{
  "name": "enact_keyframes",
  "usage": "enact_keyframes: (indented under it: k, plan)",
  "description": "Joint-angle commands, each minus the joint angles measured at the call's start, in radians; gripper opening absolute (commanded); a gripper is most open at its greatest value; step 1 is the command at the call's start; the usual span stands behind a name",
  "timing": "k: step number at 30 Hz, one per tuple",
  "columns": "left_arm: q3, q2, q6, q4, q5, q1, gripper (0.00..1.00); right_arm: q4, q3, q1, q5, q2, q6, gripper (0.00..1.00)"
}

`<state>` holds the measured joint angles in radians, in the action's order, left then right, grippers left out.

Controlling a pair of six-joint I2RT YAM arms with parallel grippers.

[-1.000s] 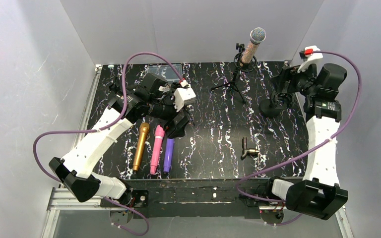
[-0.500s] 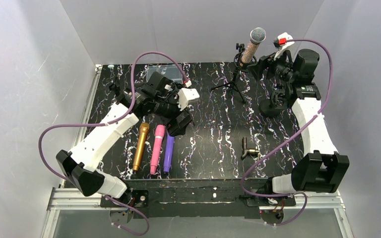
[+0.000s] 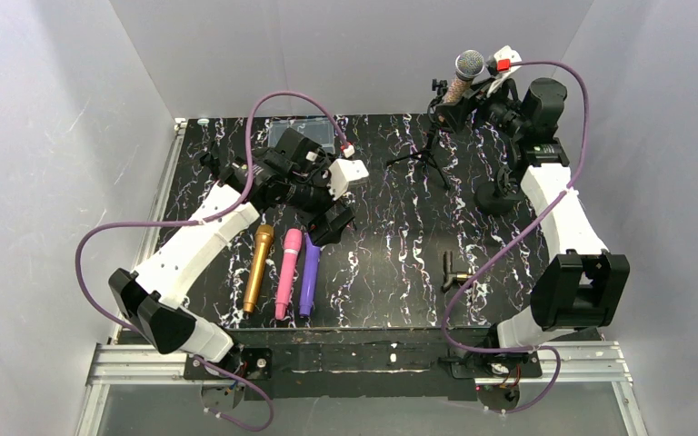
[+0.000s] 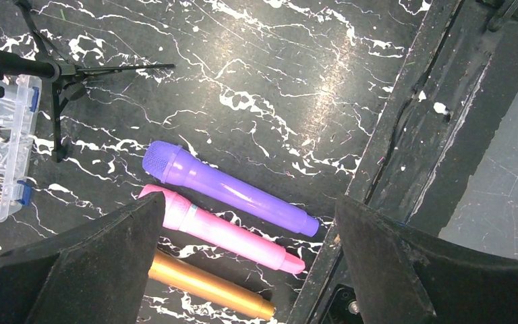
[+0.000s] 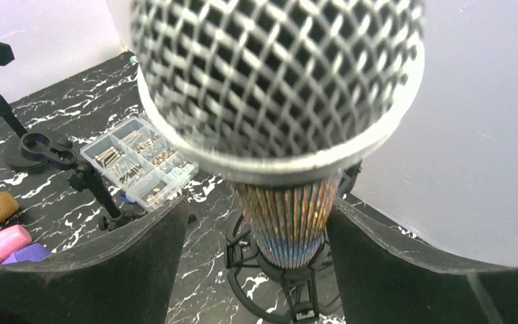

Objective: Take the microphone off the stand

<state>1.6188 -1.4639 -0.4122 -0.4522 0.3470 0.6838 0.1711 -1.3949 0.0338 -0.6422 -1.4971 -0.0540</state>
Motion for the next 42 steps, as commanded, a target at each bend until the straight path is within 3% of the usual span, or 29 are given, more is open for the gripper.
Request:
enact_keyframes:
  k: [1, 16, 21, 27, 42]
  plan:
    - [0.028, -0.011, -0.017, -0.072, 0.000, 0.000, 0.98, 0.101, -0.083, 0.005, -0.017, -0.045, 0.032, 0.80]
    - [0.048, -0.054, -0.013, -0.072, 0.010, -0.001, 0.98, 0.138, -0.121, 0.006, -0.026, -0.125, 0.040, 0.63]
    - [0.043, -0.052, -0.013, -0.071, 0.007, -0.001, 0.98, 0.132, -0.127, 0.005, -0.044, -0.123, 0.046, 0.42]
    - [0.034, -0.046, -0.018, -0.071, 0.003, 0.000, 0.98, 0.114, -0.132, 0.005, -0.054, -0.111, 0.046, 0.02]
    - [0.027, -0.025, -0.025, -0.071, 0.000, -0.001, 0.98, 0.050, -0.077, 0.006, -0.091, 0.007, 0.031, 0.01]
